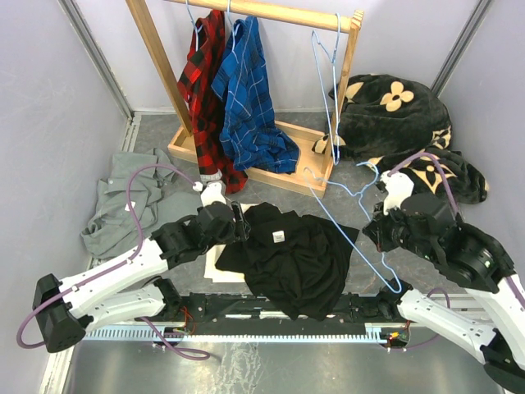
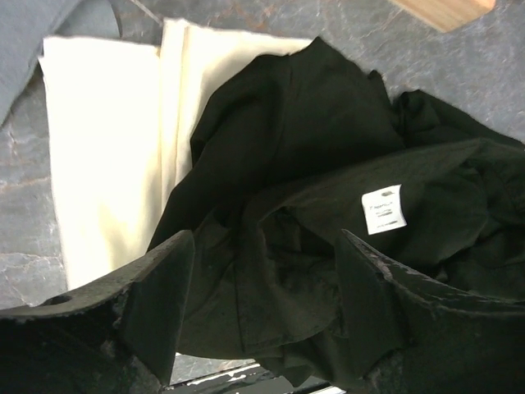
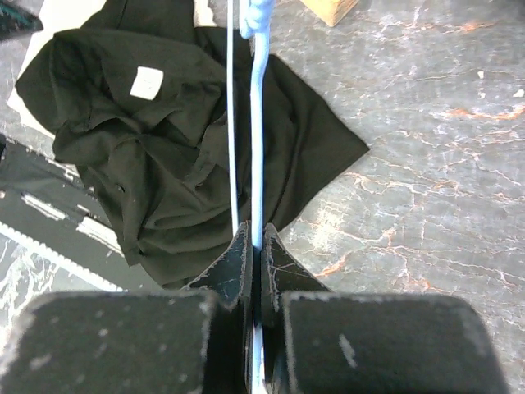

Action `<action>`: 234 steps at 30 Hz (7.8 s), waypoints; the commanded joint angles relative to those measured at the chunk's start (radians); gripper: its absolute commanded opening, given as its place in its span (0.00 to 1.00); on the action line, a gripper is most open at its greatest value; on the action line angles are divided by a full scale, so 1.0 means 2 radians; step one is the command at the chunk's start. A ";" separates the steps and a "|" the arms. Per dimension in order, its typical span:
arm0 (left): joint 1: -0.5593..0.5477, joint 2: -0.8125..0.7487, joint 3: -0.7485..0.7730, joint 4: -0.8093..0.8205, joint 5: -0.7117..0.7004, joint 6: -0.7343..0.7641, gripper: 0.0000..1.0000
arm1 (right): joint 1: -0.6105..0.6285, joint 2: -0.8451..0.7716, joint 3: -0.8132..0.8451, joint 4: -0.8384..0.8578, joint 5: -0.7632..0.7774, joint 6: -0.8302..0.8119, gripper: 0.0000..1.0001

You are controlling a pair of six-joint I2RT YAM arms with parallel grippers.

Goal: Place the shirt on the hanger

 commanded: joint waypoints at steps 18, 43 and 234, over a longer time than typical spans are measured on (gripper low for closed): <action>-0.055 0.093 -0.031 0.057 -0.026 -0.101 0.42 | -0.001 -0.030 0.014 -0.012 0.017 -0.017 0.00; -0.049 0.043 0.029 0.012 -0.010 0.059 0.03 | -0.001 0.010 0.118 -0.093 -0.111 -0.143 0.00; -0.149 -0.028 0.281 -0.199 0.158 0.554 0.03 | 0.039 -0.113 -0.143 0.294 -0.033 0.021 0.99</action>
